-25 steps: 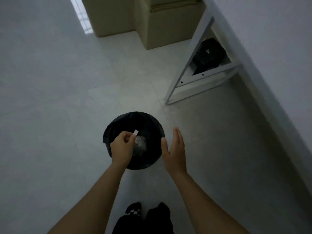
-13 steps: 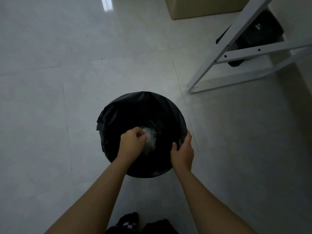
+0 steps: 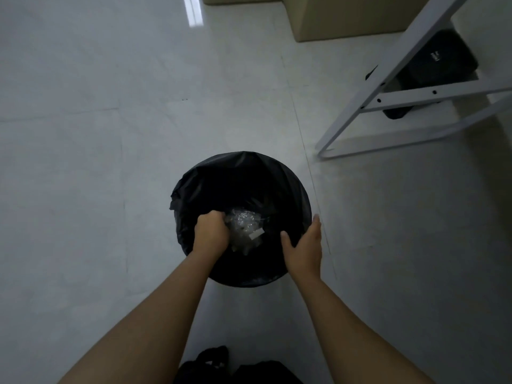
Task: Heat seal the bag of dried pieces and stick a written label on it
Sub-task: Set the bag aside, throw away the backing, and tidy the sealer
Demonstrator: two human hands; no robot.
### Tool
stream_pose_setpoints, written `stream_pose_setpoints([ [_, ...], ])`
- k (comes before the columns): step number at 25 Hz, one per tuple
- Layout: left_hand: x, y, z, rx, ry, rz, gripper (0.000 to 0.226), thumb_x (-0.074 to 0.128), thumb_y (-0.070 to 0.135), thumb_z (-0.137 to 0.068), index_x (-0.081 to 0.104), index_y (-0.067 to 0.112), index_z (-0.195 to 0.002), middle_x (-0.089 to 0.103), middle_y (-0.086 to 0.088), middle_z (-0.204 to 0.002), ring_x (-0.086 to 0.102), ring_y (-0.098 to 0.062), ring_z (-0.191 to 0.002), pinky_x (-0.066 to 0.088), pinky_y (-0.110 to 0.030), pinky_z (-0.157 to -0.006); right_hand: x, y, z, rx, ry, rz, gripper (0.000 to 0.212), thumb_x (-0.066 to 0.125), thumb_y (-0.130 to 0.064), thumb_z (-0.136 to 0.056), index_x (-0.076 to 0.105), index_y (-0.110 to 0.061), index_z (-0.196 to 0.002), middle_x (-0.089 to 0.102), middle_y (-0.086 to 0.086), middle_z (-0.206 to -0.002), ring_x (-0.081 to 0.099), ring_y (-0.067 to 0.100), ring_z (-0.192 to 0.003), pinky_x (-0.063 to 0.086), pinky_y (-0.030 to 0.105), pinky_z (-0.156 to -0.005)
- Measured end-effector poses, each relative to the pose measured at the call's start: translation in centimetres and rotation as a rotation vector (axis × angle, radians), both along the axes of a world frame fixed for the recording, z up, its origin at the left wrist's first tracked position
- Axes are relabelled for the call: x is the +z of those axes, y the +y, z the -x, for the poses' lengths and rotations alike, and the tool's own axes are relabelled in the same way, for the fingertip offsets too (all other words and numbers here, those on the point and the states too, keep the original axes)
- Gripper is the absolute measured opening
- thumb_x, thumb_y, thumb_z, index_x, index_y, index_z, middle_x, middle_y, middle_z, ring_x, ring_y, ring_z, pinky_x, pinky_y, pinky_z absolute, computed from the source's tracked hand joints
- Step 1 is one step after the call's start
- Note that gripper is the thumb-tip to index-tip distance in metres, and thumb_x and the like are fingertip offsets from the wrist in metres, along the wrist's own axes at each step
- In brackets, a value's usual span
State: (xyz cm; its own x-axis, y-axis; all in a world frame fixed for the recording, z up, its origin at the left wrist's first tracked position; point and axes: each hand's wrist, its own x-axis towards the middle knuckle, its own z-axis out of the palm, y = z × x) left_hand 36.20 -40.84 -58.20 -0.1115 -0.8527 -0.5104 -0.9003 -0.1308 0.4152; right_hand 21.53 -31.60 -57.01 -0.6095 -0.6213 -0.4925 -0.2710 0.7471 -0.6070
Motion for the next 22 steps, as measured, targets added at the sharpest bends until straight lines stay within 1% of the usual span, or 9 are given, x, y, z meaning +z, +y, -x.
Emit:
stream_pose_setpoints([
  [2, 4.1, -0.3, -0.8, 0.03, 0.022, 0.008, 0.021, 0.045, -0.007, -0.078, 0.051, 0.003, -0.061, 0.049, -0.006, -0.057, 0.056, -0.032, -0.065, 0.038, -0.03, -0.053, 3.7, -0.1, 0.0, 0.045, 0.013, -0.07, 0.079, 0.052, -0.031, -0.091, -0.001, -0.008, -0.145, 0.008, 0.017, -0.155, 0.018, 0.029, -0.14, 0.024, 0.035, -0.11],
  [4, 9.1, 0.0, -1.1, 0.035, 0.07, 0.014, 0.018, 0.046, -0.006, -0.078, 0.058, 0.001, -0.067, 0.057, -0.01, -0.063, 0.06, -0.036, -0.076, 0.039, -0.03, -0.058, 8.5, -0.2, -0.7, 0.084, 0.053, -0.058, 0.074, 0.045, -0.033, -0.093, -0.001, -0.005, -0.144, 0.006, 0.016, -0.156, 0.012, 0.026, -0.142, 0.019, 0.033, -0.112],
  [6, 15.6, 0.3, -1.2, 0.037, 0.126, 0.026, 0.025, 0.047, 0.0, -0.084, 0.068, 0.001, -0.098, 0.07, -0.015, -0.093, 0.061, -0.034, -0.097, 0.046, -0.033, -0.075, 14.5, -0.7, -1.5, 0.132, 0.061, -0.023, 0.067, 0.039, -0.033, -0.095, 0.003, -0.004, -0.144, 0.008, 0.014, -0.156, 0.011, 0.025, -0.143, 0.016, 0.032, -0.113],
  [7, 19.2, 0.5, -1.2, 0.038, 0.155, 0.037, 0.032, 0.047, 0.004, -0.087, 0.064, 0.005, -0.113, 0.069, -0.013, -0.109, 0.058, -0.031, -0.107, 0.045, -0.032, -0.087, 17.9, -0.9, -2.1, 0.159, 0.07, -0.007, 0.065, 0.037, -0.033, -0.096, 0.005, -0.004, -0.144, 0.009, 0.014, -0.156, 0.01, 0.024, -0.143, 0.015, 0.032, -0.114],
  [9, 26.7, 1.5, -1.2, 0.047, 0.217, 0.058, 0.036, 0.046, 0.01, -0.091, 0.056, 0.008, -0.126, 0.063, -0.01, -0.124, 0.055, -0.025, -0.116, 0.04, -0.028, -0.097, 25.0, -1.1, -3.2, 0.205, 0.107, 0.037, 0.062, 0.033, -0.035, -0.096, 0.007, -0.006, -0.145, 0.009, 0.011, -0.156, 0.01, 0.022, -0.143, 0.015, 0.031, -0.114],
  [13, 41.5, 3.5, -1.5, 0.011, 0.281, 0.157, 0.036, 0.041, 0.02, -0.096, 0.054, 0.01, -0.128, 0.061, -0.009, -0.126, 0.055, -0.024, -0.116, 0.041, -0.031, -0.098, 41.1, 0.1, -3.9, 0.227, 0.164, 0.178, 0.061, 0.03, -0.039, -0.096, 0.01, -0.008, -0.144, 0.014, 0.01, -0.155, 0.014, 0.02, -0.142, 0.015, 0.033, -0.115],
  [16, 51.7, 5.7, -0.1, -0.082, 0.351, 0.25, 0.038, 0.039, 0.022, -0.098, 0.051, 0.006, -0.13, 0.057, -0.011, -0.131, 0.052, -0.025, -0.12, 0.038, -0.03, -0.101, 51.2, 2.8, -2.4, 0.127, 0.217, 0.297, 0.059, 0.031, -0.039, -0.096, 0.013, -0.009, -0.144, 0.017, 0.011, -0.154, 0.018, 0.022, -0.141, 0.016, 0.034, -0.114],
  [21, 61.4, 9.5, 6.1, -0.376, 0.517, 0.365, 0.029, 0.038, 0.021, -0.099, 0.059, 0.011, -0.116, 0.059, -0.015, -0.127, 0.056, -0.021, -0.108, 0.039, -0.029, -0.098, 59.7, 9.5, 2.3, -0.075, 0.415, 0.359, 0.061, 0.025, -0.041, -0.097, 0.006, -0.01, -0.145, 0.007, 0.009, -0.156, 0.007, 0.02, -0.143, 0.005, 0.031, -0.115],
  [22, 62.3, 10.5, 7.8, -0.457, 0.531, 0.377, 0.032, 0.038, 0.022, -0.099, 0.057, 0.01, -0.121, 0.058, -0.015, -0.129, 0.055, -0.022, -0.112, 0.038, -0.03, -0.099, 60.5, 11.5, 3.3, -0.143, 0.461, 0.365, 0.061, 0.024, -0.042, -0.096, 0.005, -0.011, -0.145, 0.006, 0.008, -0.157, 0.005, 0.02, -0.144, 0.004, 0.031, -0.115],
])
